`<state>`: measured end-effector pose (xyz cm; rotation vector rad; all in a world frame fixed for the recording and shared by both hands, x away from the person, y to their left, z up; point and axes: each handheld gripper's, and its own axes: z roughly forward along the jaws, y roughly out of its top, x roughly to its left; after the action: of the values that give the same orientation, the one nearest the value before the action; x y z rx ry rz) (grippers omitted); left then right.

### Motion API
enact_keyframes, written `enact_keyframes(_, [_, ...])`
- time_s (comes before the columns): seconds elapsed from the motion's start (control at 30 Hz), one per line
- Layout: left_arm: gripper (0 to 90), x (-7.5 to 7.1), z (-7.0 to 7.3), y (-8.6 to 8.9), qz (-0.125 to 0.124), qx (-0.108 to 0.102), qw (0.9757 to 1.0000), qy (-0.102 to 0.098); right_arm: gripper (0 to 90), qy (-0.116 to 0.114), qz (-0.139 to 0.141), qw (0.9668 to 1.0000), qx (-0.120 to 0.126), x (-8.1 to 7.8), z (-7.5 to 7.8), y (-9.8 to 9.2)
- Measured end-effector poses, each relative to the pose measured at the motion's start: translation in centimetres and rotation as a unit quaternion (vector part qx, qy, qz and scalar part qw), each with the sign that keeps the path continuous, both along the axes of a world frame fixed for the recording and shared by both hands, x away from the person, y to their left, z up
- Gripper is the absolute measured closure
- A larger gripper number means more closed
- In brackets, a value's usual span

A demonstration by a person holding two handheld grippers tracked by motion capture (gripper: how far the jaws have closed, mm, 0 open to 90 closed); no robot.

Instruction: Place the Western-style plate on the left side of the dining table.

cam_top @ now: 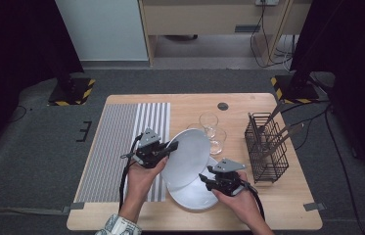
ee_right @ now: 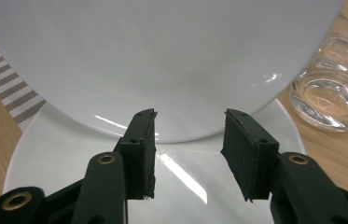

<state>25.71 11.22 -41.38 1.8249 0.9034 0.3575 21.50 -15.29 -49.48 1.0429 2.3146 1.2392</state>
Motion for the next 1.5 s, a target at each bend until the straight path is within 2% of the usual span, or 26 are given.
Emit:
enact_keyframes(0.27, [84.7, 0.3, 0.1, 1.2, 0.016, -0.006, 0.9998, 0.005, 52.6, -0.007, -0.004, 0.9999, 0.008, 0.0, -0.1, -0.2])
enact_keyframes(0.4, [84.8, 0.2, 0.6, 2.3, 0.027, -0.021, 0.9994, 0.008, 52.5, -0.006, -0.01, 0.9999, 0.012, 0.1, -0.2, -0.4])
enact_keyframes(0.5, [84.9, 0.2, 1.1, 2.9, 0.039, -0.015, 0.9991, 0.001, 52.5, -0.004, -0.011, 0.9999, 0.007, 0.2, -0.4, -0.5])
enact_keyframes(0.6, [84.9, 0.4, 1.4, 3.5, 0.047, -0.021, 0.9987, 0.002, 52.5, -0.001, -0.014, 0.9999, 0.005, 0.3, -0.6, -0.6])
enact_keyframes(0.87, [85.0, 0.4, 1.9, 4.9, 0.058, -0.02, 0.9981, -0.003, 52.4, -0.001, -0.02, 0.9998, 0.005, 0.5, -0.7, -0.8])
enact_keyframes(1.5, [85.1, 0.7, 2.7, 6.4, 0.074, -0.024, 0.9969, -0.006, 52.2, -0.004, -0.028, 0.9996, 0.006, 0.6, -0.9, -0.9])
